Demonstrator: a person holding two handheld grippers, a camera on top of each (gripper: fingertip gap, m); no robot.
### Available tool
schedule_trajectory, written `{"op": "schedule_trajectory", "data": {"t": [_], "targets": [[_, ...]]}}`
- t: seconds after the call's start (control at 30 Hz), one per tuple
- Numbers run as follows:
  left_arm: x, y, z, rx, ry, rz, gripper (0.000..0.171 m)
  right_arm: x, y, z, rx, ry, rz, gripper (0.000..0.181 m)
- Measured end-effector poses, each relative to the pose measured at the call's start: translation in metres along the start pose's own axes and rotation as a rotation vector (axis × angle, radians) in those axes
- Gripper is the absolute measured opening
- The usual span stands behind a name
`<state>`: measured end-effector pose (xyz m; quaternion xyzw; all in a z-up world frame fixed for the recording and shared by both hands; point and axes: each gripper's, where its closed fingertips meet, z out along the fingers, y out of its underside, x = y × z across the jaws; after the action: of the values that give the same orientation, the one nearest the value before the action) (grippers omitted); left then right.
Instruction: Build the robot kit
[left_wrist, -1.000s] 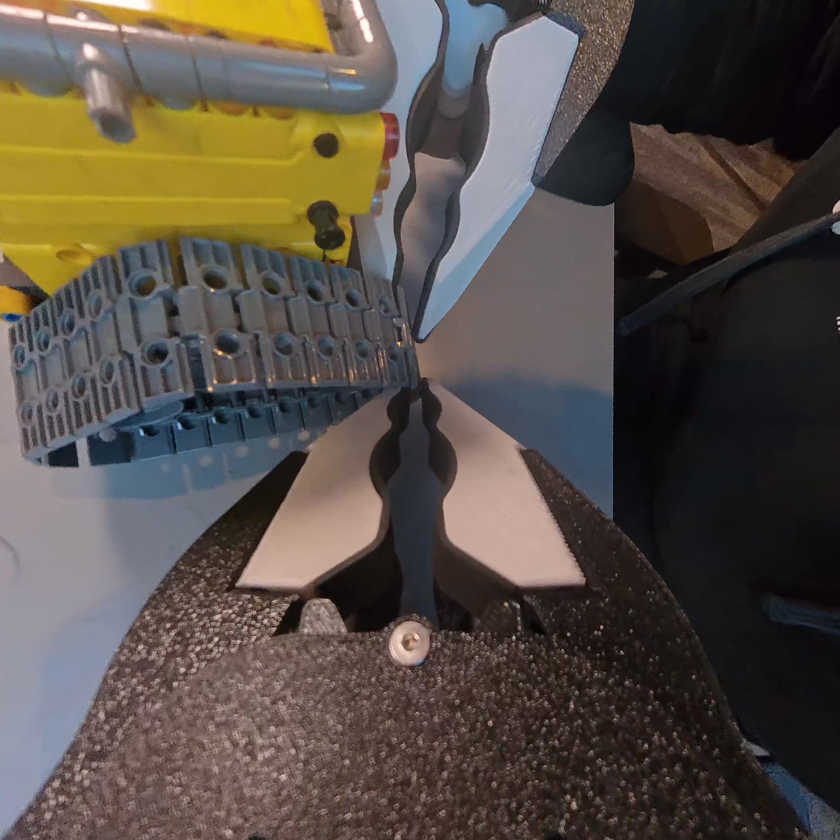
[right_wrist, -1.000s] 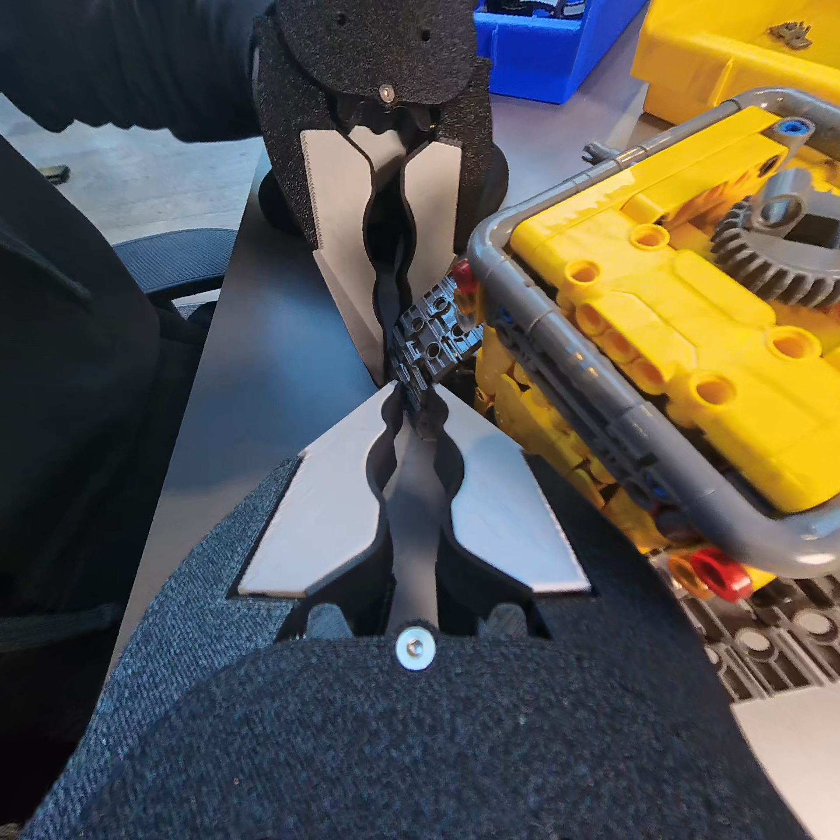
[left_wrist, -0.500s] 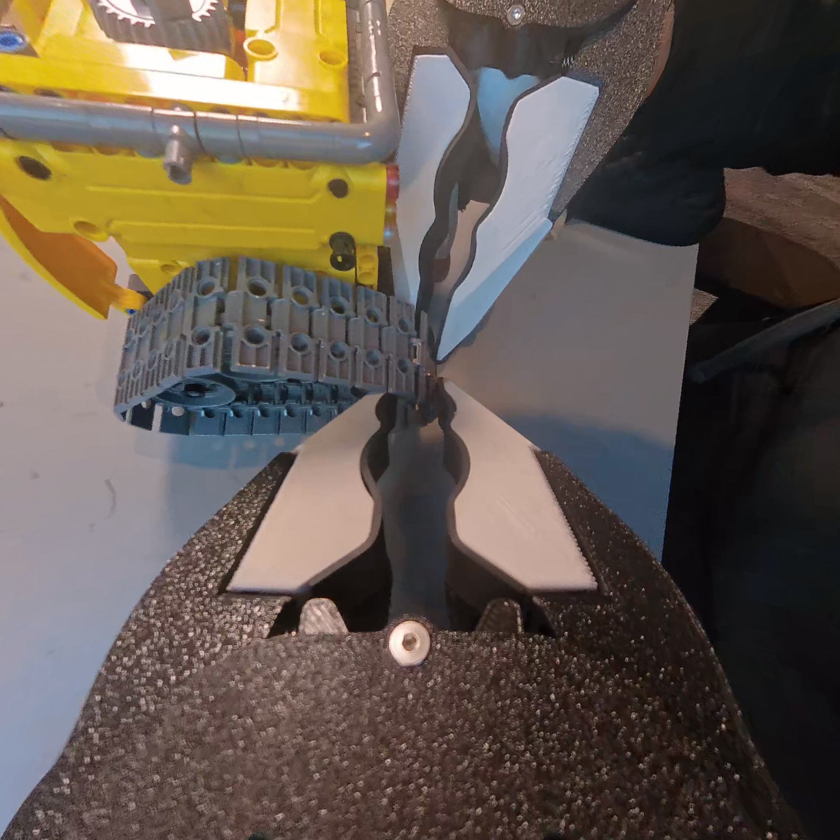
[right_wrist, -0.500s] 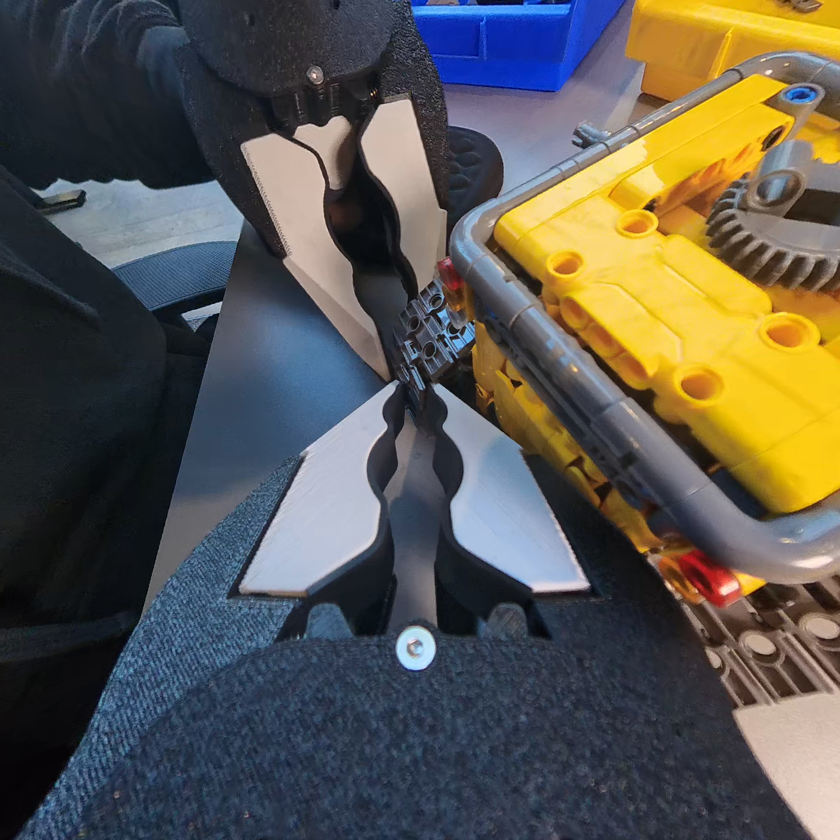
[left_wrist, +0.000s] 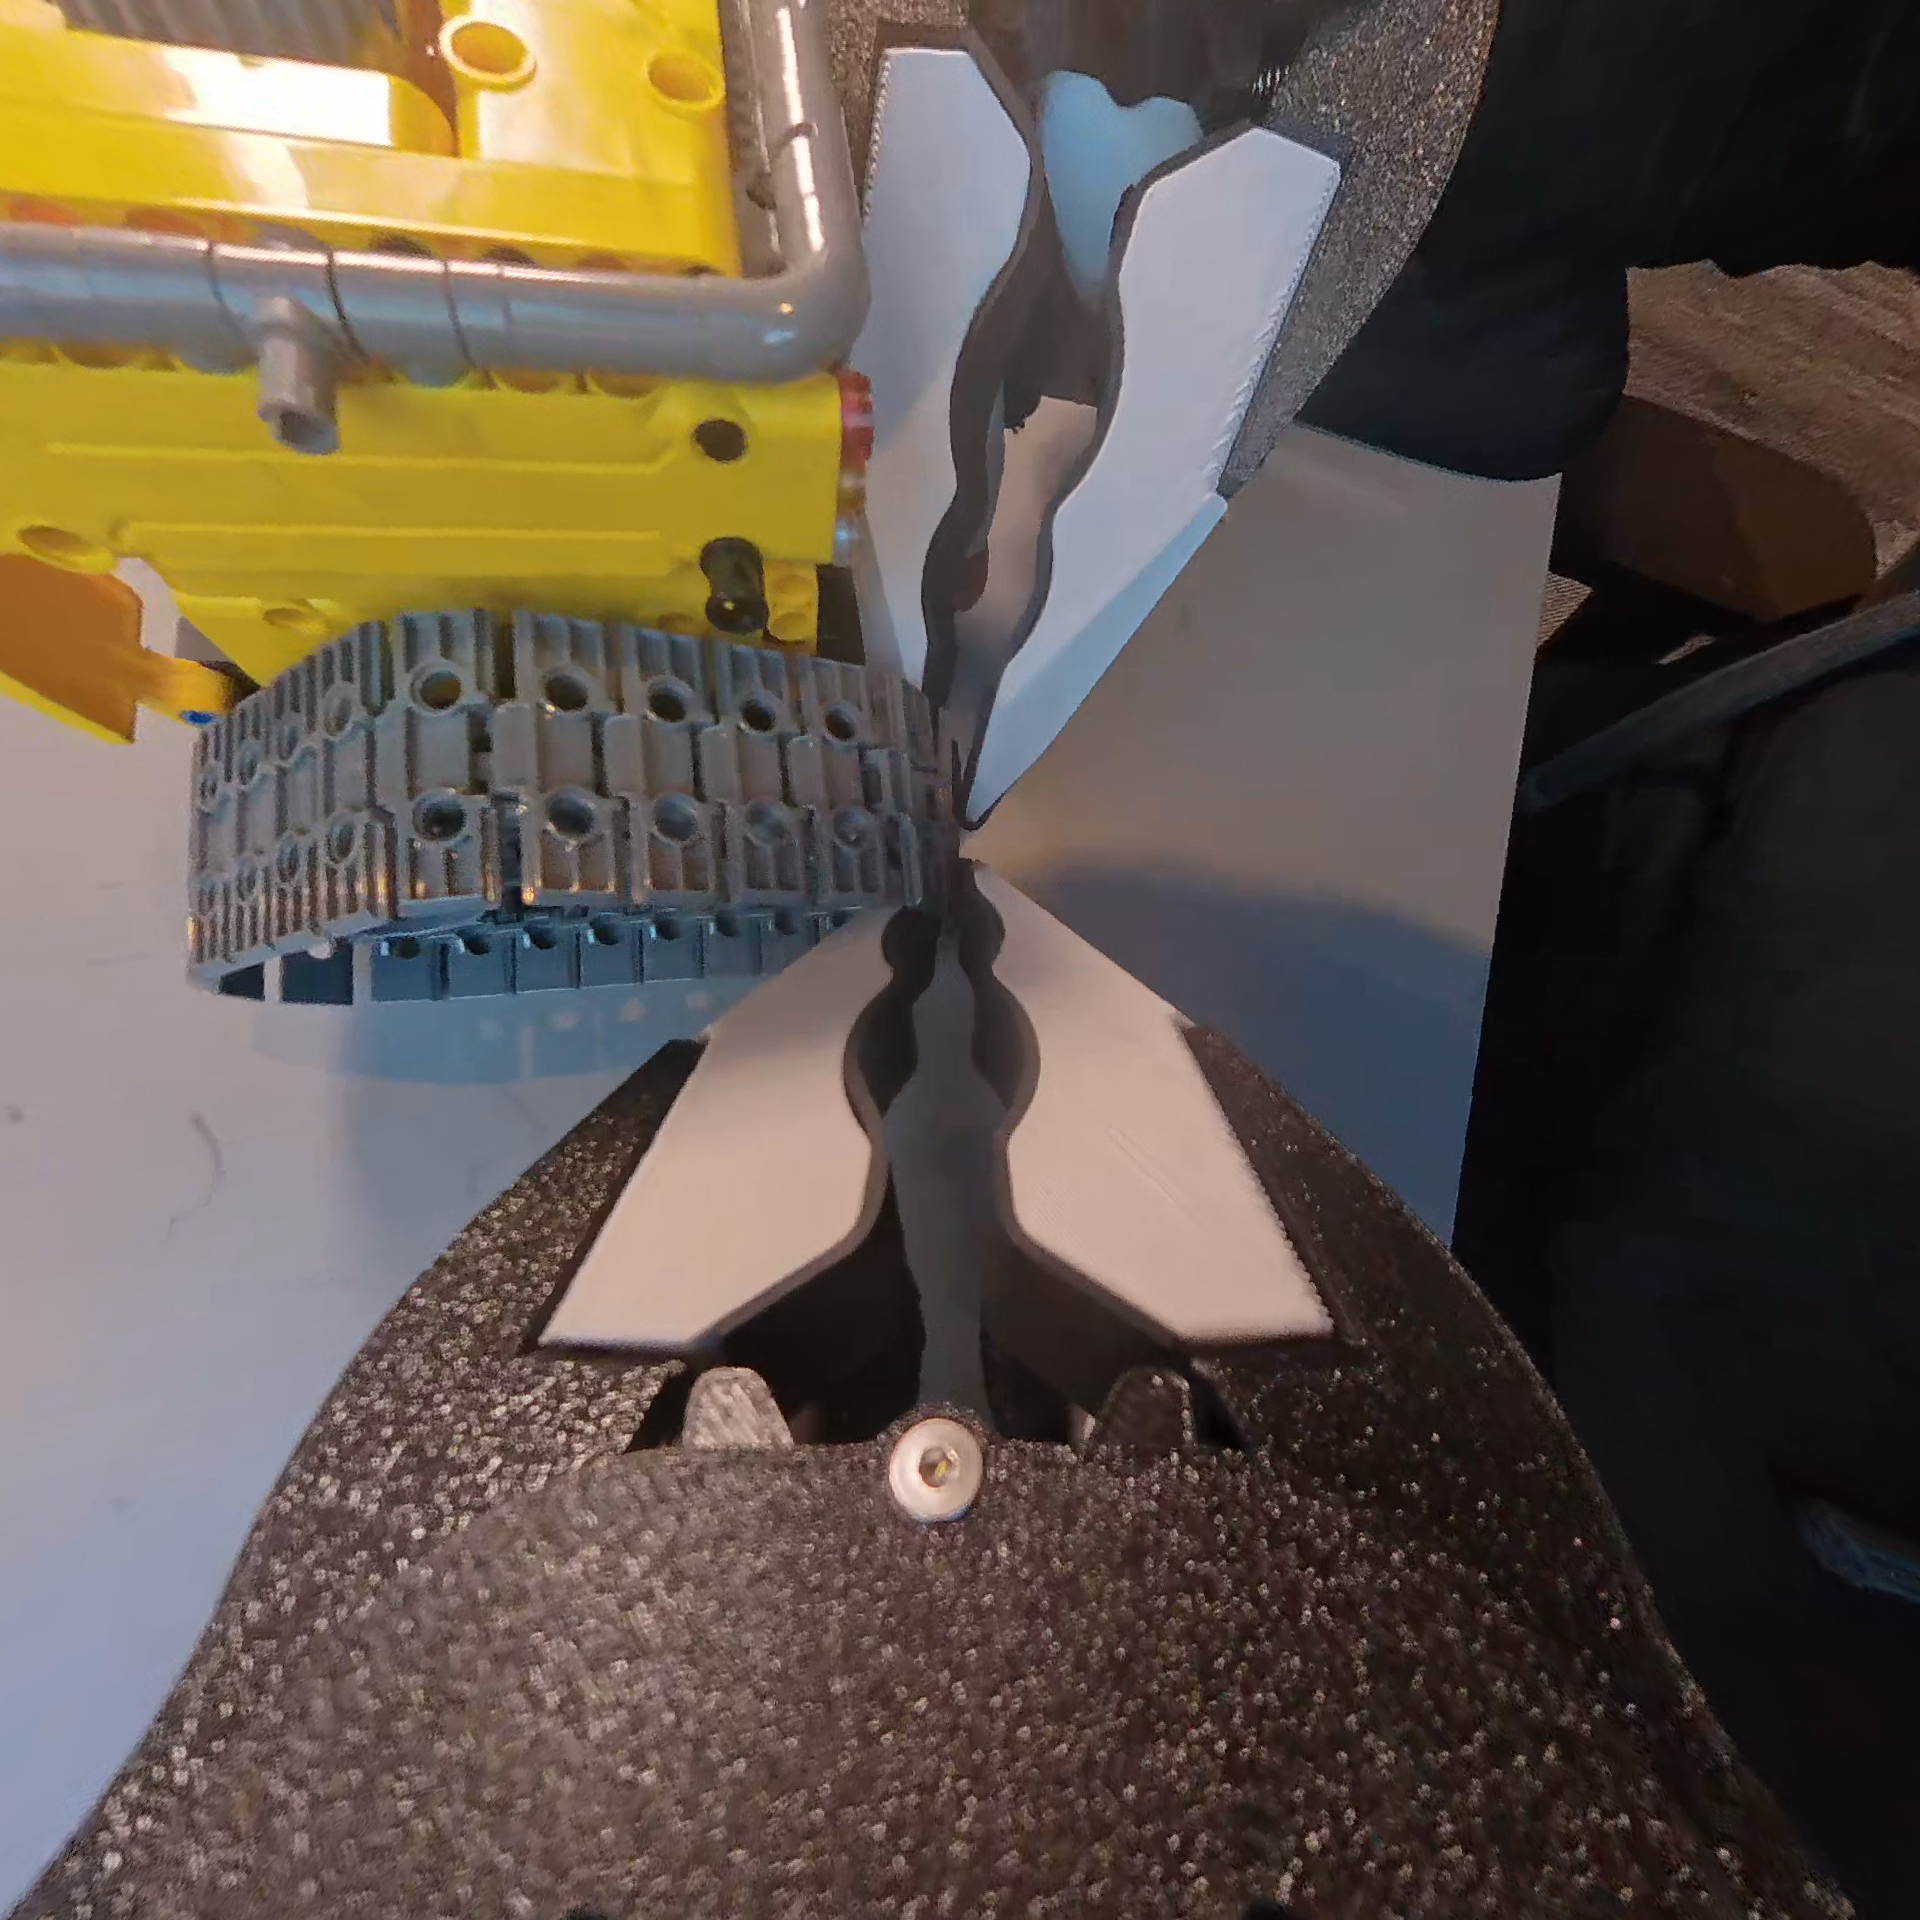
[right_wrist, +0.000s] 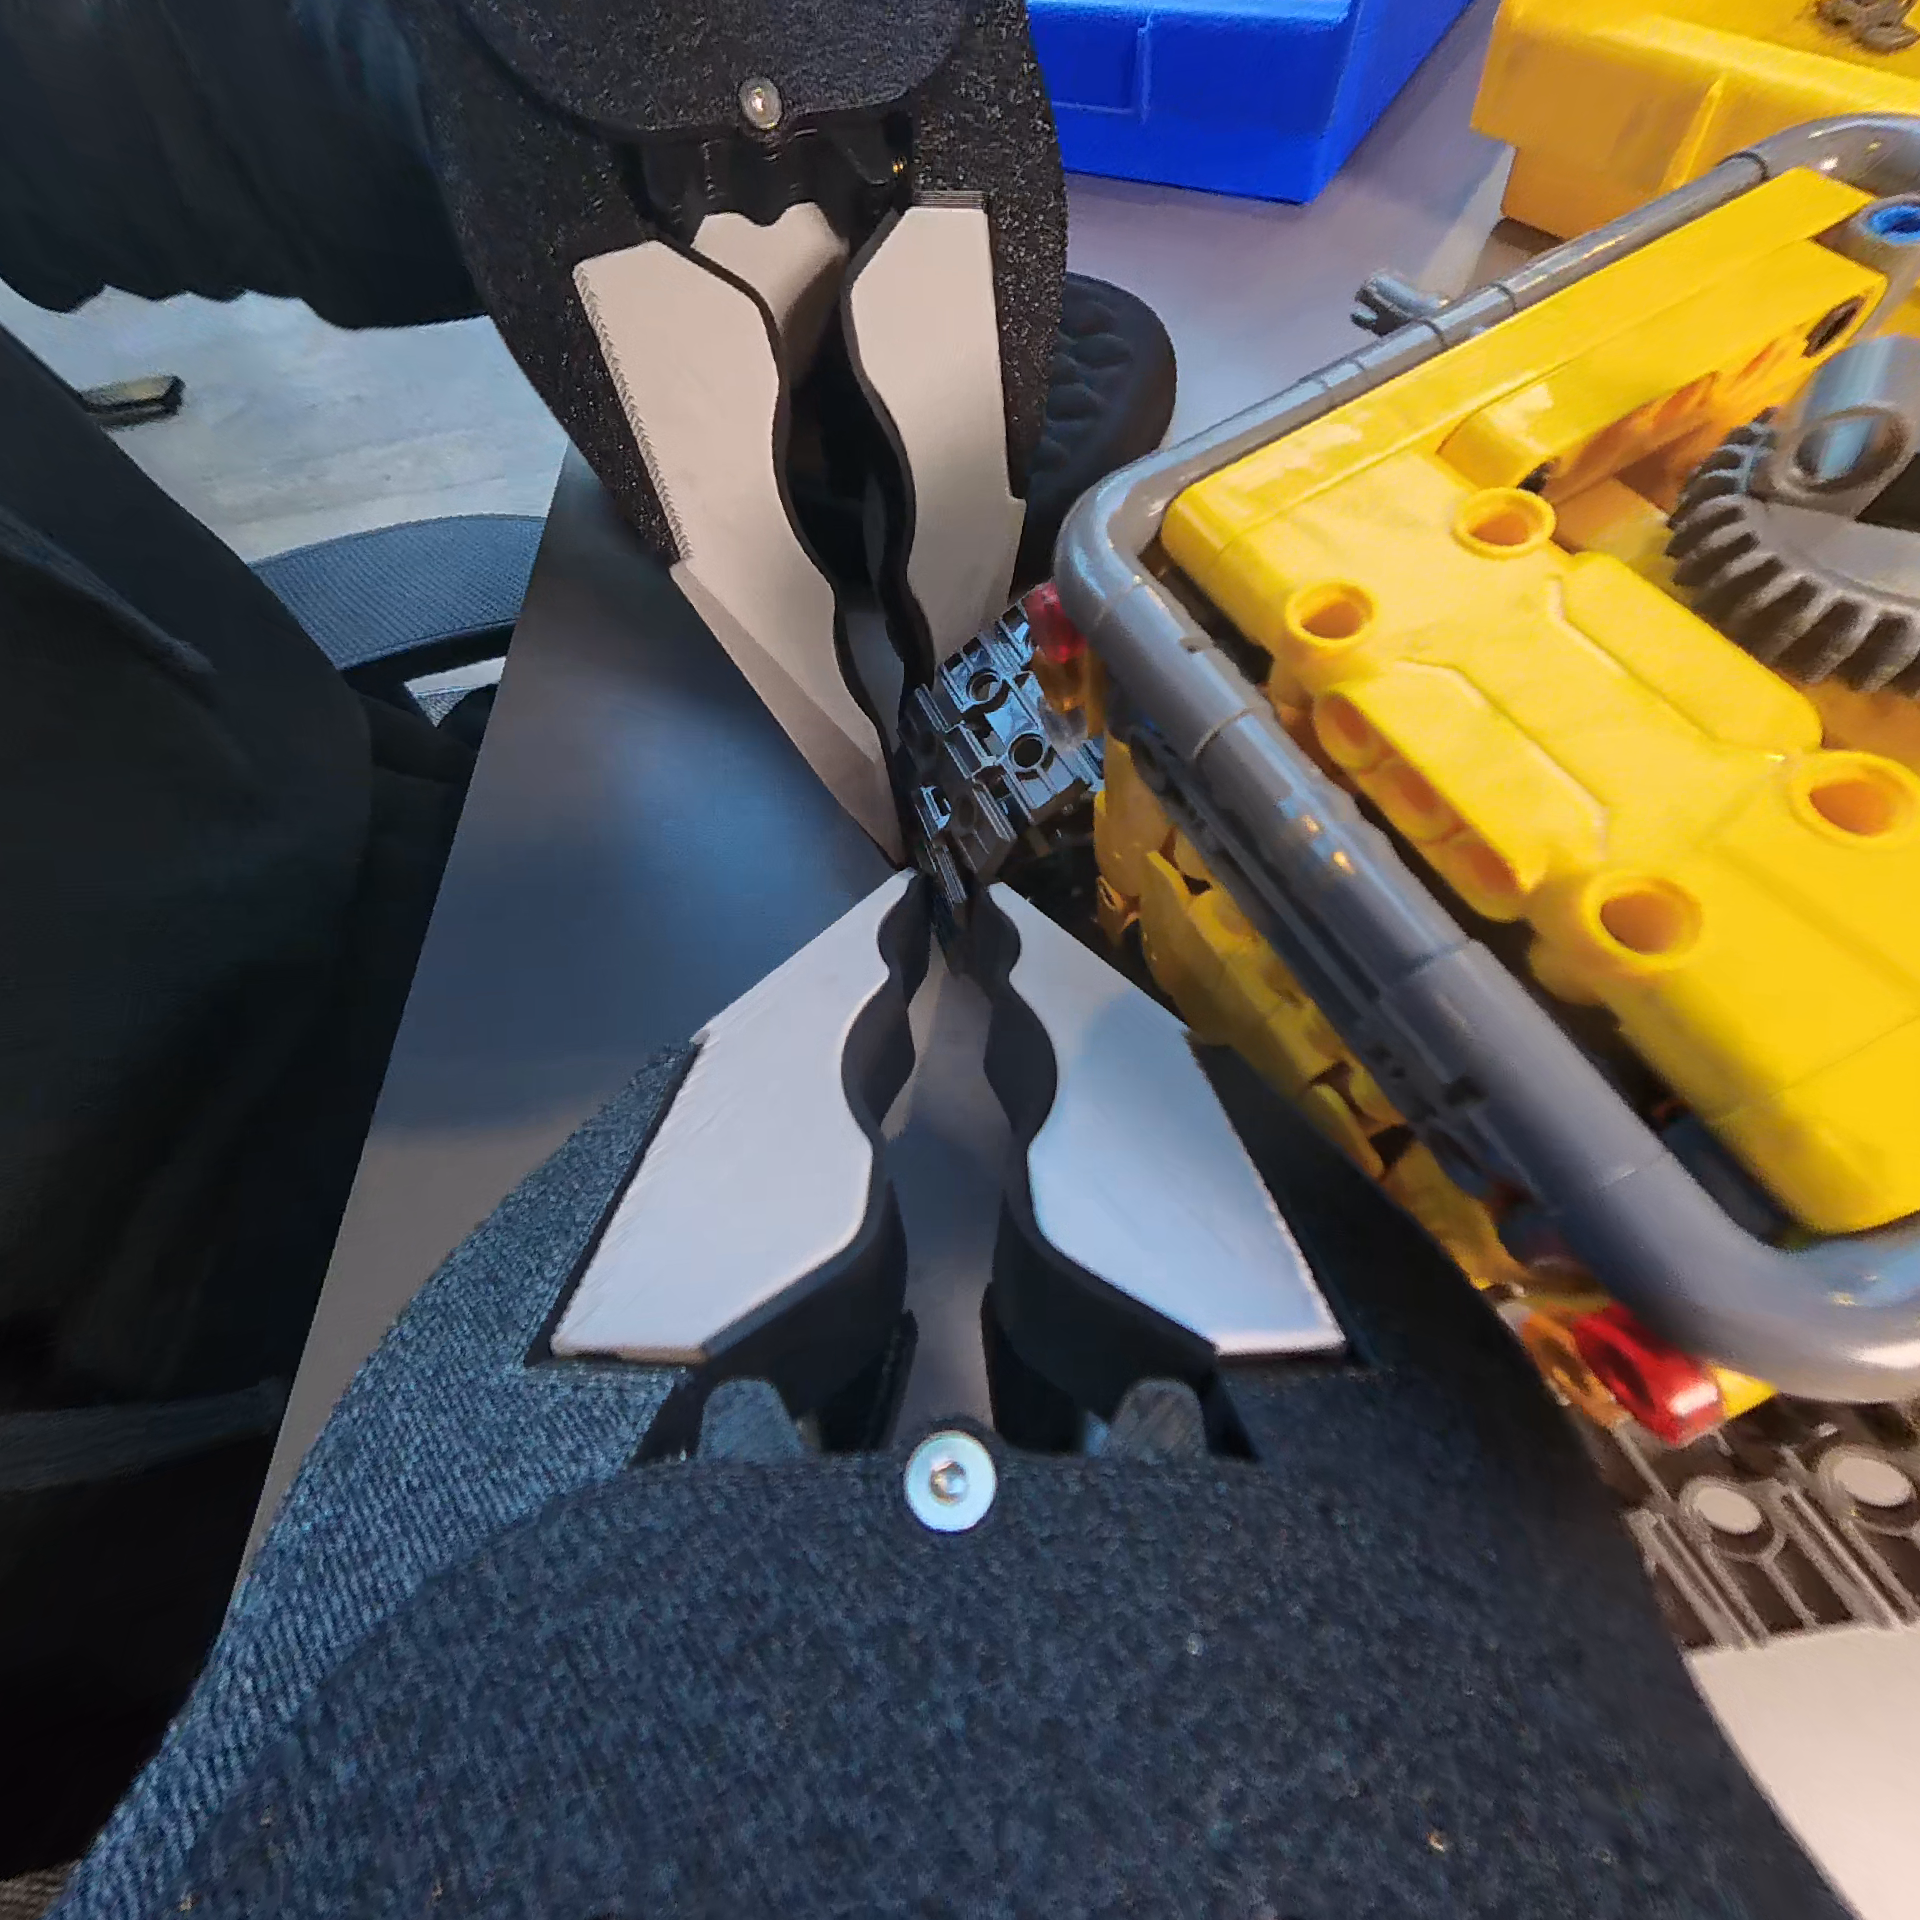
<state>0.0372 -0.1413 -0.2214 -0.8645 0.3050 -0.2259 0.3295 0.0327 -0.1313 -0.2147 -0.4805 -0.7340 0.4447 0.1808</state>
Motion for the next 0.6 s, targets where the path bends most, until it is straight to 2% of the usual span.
{"op": "schedule_trajectory", "data": {"t": [0.2, 0.33, 0.47, 0.6], "targets": [[0.002, 0.001, -0.002, 0.032, 0.078, -0.037, 0.003, -0.003, -0.001, 0.001, 0.008, -0.037, 0.012, 0.005], [-0.003, 0.002, -0.005, 0.089, -0.035, -0.016, 0.011, -0.002, -0.003, 0.002, 0.027, -0.04, 0.023, 0.005], [-0.007, 0.0, -0.007, 0.128, -0.174, 0.081, 0.016, -0.003, -0.005, 0.002, 0.042, -0.053, 0.038, 0.005], [-0.008, -0.006, -0.013, 0.176, -0.23, 0.113, 0.019, -0.003, -0.008, -0.001, 0.068, -0.072, 0.066, 0.005]]}}
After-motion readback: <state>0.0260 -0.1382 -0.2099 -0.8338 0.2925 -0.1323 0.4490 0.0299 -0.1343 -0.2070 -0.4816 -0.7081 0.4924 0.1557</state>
